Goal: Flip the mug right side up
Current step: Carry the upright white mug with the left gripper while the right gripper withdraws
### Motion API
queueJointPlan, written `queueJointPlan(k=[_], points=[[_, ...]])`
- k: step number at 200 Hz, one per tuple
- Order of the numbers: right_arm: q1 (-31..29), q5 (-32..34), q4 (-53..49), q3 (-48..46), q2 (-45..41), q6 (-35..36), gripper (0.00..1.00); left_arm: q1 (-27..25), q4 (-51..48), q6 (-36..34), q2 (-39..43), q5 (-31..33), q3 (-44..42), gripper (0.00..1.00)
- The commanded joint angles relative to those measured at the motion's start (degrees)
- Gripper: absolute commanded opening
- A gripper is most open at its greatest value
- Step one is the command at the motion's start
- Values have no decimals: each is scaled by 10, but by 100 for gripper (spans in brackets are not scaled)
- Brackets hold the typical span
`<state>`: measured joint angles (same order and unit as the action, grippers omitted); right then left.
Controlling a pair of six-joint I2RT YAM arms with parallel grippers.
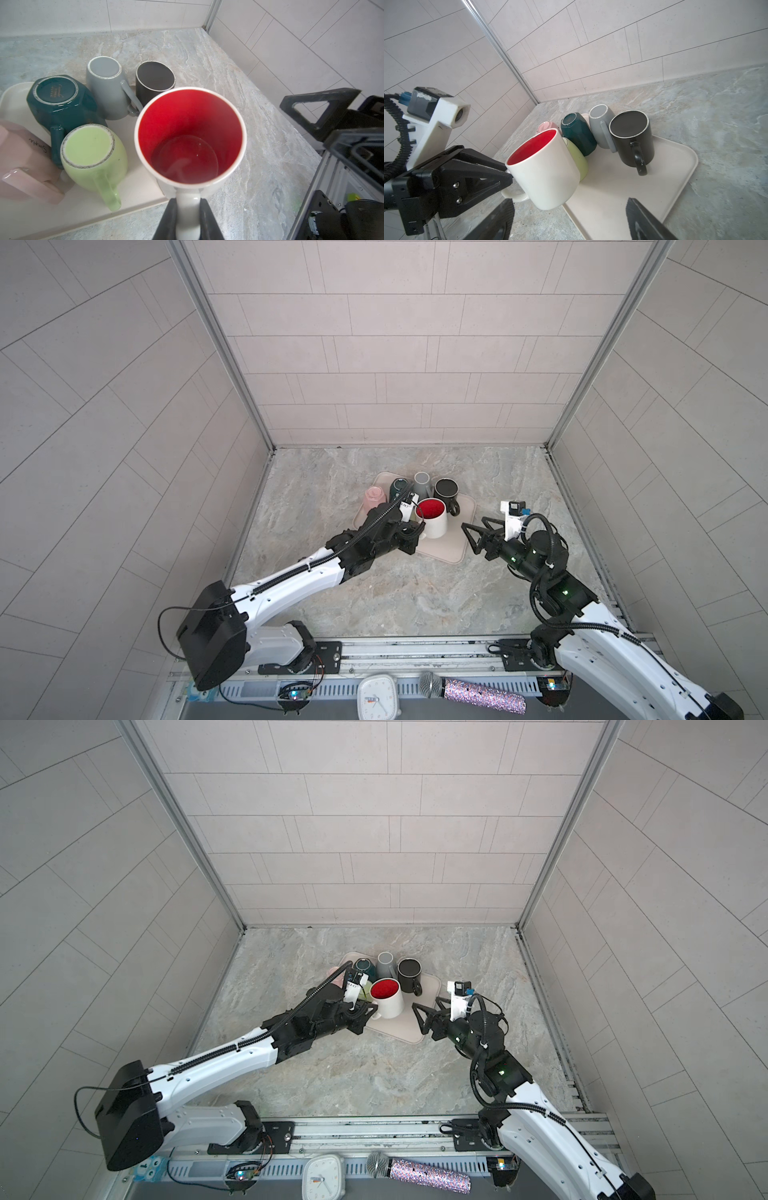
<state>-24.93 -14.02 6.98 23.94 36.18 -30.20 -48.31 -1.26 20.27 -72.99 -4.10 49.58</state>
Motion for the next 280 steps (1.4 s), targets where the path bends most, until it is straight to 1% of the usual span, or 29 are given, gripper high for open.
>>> queueJointPlan(k=[1, 31, 75, 130, 164, 201, 244, 265, 280], points=[[5, 31, -42, 0, -14, 13, 87, -2, 10, -21, 1, 23, 30, 0], [16, 37, -68, 0, -28, 18, 88, -2, 7, -20, -9, 31, 21, 0], [33, 30, -74, -13, -41, 10, 88, -2, -1, -20, -21, 36, 25, 0], [57, 5, -80, -9, -34, 5, 88, -2, 0, -20, -1, 57, 4, 0], [80, -24, -90, 7, -28, 7, 88, -2, -13, -21, 28, 95, -18, 0], [87, -30, -92, 6, -29, 4, 88, 3, -35, -27, 70, 152, -38, 0], [91, -36, -105, 10, -26, 12, 89, 34, -57, -33, 112, 193, -56, 0], [91, -34, -107, 10, -24, 10, 89, 61, -66, -36, 134, 212, -67, 0], [90, -35, -108, 11, -21, 8, 89, 87, -70, -35, 151, 211, -76, 0]])
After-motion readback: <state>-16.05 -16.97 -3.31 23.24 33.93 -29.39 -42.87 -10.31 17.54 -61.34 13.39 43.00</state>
